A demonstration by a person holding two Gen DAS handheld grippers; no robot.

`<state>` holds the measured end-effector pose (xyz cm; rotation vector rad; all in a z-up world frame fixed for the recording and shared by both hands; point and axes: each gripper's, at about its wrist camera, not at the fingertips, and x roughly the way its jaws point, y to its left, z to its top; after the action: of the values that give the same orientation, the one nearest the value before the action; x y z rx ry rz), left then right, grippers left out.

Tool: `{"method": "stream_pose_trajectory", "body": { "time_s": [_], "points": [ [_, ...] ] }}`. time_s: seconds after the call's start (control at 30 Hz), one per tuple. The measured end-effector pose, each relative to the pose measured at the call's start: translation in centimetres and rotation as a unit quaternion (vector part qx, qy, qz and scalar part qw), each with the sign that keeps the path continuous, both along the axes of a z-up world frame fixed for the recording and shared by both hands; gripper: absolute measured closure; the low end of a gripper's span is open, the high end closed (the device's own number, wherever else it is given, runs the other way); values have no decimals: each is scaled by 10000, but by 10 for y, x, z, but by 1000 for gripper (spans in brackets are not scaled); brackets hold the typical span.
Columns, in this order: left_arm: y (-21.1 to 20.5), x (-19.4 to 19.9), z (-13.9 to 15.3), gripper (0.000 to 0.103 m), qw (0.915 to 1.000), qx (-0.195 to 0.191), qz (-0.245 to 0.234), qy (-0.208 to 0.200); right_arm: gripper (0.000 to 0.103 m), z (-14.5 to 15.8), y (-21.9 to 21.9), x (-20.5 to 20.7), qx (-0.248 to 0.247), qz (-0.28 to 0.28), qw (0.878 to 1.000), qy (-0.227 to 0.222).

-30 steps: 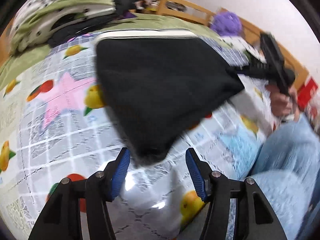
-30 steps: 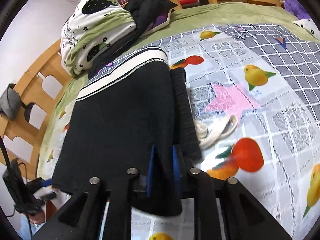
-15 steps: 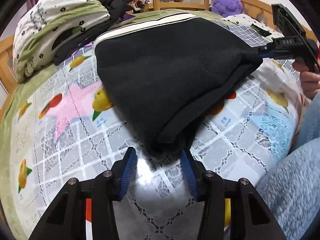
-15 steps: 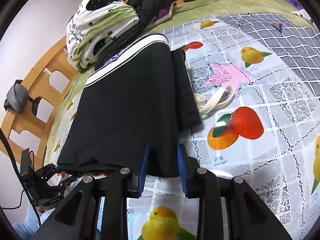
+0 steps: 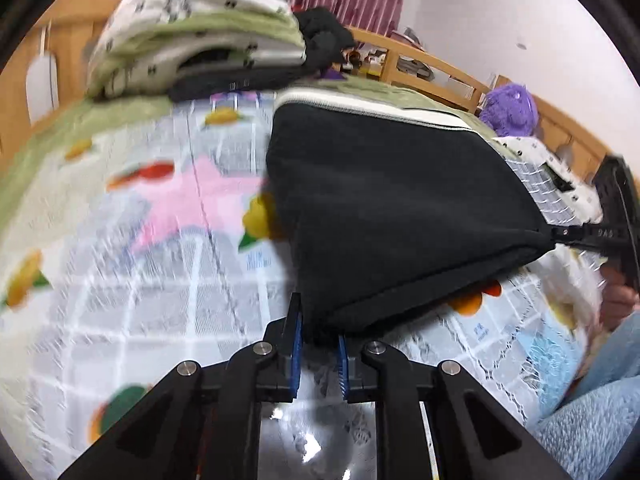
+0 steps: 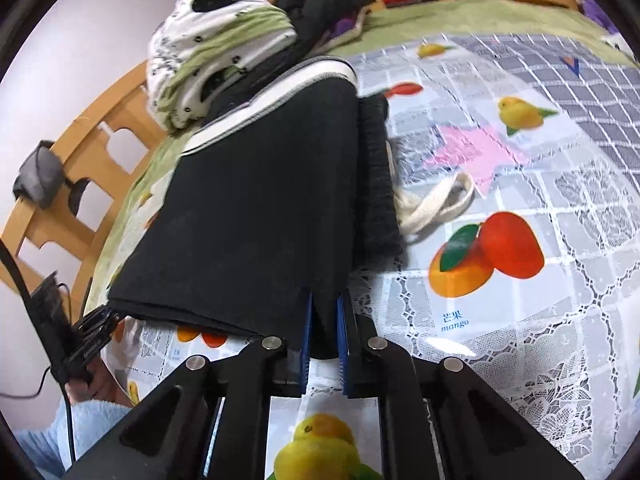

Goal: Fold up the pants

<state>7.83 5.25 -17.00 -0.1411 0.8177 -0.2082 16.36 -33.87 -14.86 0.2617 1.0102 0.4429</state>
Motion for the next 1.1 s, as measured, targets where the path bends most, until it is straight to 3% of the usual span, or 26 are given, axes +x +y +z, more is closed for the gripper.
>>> {"method": "stream_pose_trajectory", "body": {
  "time_s": [0.07,0.2,0.27,0.3,0.33,0.37,0.47,0.63,0.73,0.77,0.83,0.97,1.0,1.03,1.1],
  "points": [
    [2,-1,-4,86,9999,-103,11,95,91,-7,-1,2,21,17,9999,103],
    [-6,-7,3,73,9990,457,-12,-17,75,-20,-9,9,252,77,9980,570],
    [-7,-3,5,72,9990,440,47,-54,74,-18,-15,7,428,14,9977,528],
    [-7,2,3,75,9992,393,90,2,76,-19,-14,6,427,-5,9979,496],
    [-9,8,0,92,9995,286,63,96,91,-21,-10,7,348,-8,9981,510],
    [-11,9,-2,92,9996,254,19,130,91,-23,-6,7,269,1,9984,502],
    [-18,2,-2,92,9972,735,-115,47,93,-21,11,1,-396,122,9990,154],
    [0,-13,10,83,9987,341,-258,280,85,-15,8,3,-477,276,9980,314],
    [13,-19,21,61,9993,270,-40,254,82,6,-1,6,-415,242,9988,3],
    [18,-19,25,59,9993,289,68,209,80,17,-2,9,-422,191,9987,-226],
    [26,-15,31,59,9993,213,259,145,73,30,0,23,-377,132,9980,-494],
    [42,4,38,59,9979,-79,622,174,73,29,16,71,-572,-114,9969,-523],
    [44,7,39,59,9973,-116,698,174,75,22,21,83,-664,-158,9967,-442],
    [46,10,41,59,9968,-150,762,168,88,15,27,91,-778,-149,9963,-348],
    [48,14,44,59,9965,-186,805,139,93,9,37,95,-977,-80,9938,-523]
  ]
}}
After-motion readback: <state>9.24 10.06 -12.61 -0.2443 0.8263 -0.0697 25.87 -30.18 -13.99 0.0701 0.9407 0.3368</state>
